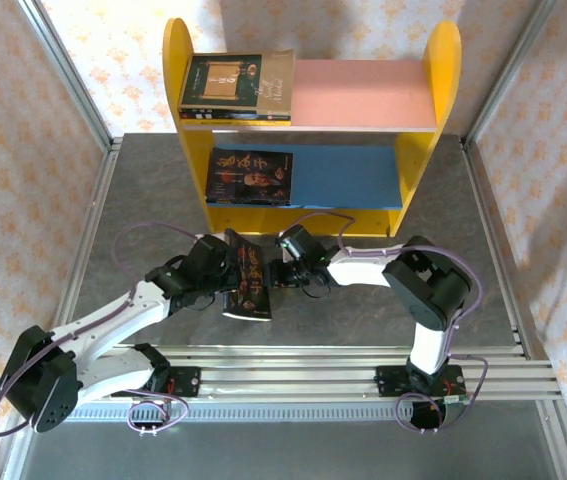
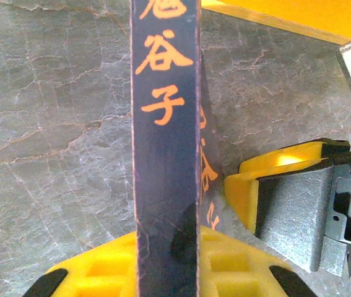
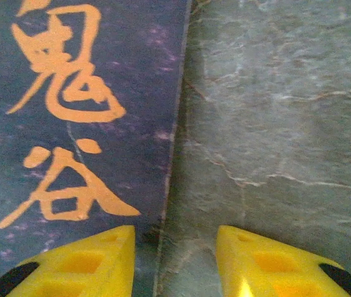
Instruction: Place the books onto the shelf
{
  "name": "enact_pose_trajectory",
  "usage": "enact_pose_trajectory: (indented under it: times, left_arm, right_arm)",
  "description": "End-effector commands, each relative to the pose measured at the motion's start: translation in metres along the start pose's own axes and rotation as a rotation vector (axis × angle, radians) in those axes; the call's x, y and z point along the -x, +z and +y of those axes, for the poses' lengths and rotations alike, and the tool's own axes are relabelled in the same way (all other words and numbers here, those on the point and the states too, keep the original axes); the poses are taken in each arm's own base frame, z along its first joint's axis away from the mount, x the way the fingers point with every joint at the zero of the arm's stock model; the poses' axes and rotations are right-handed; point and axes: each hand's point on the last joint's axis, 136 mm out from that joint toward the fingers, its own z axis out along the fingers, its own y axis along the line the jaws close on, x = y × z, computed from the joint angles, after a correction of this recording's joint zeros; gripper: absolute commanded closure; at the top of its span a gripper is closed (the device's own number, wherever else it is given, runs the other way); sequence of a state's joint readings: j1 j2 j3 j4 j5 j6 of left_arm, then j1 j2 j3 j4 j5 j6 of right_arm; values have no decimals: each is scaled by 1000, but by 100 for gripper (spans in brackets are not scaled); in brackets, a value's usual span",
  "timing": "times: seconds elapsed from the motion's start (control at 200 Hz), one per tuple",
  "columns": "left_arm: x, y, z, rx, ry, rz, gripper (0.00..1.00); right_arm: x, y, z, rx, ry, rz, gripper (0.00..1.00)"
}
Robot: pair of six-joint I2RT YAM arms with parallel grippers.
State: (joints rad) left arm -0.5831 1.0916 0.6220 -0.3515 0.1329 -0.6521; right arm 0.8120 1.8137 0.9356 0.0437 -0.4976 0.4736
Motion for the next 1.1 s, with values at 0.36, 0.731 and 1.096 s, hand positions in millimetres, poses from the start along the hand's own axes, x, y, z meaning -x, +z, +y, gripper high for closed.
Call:
enact_pose_trajectory:
  times: [0.36,0.731,1.096]
  left_arm:
    - [23,-36,-43,-243,46,-133,100]
    - [56,-82,-91,-501,6,-275,100]
    - [135,-149,-114,-562,-152,-567,100]
  right_arm:
    - [9,-59,-41,-143,20,-64,58]
    - [36,-114,-28,-89,31,-198,55]
    - [73,-200,-13,0,93,-443,42]
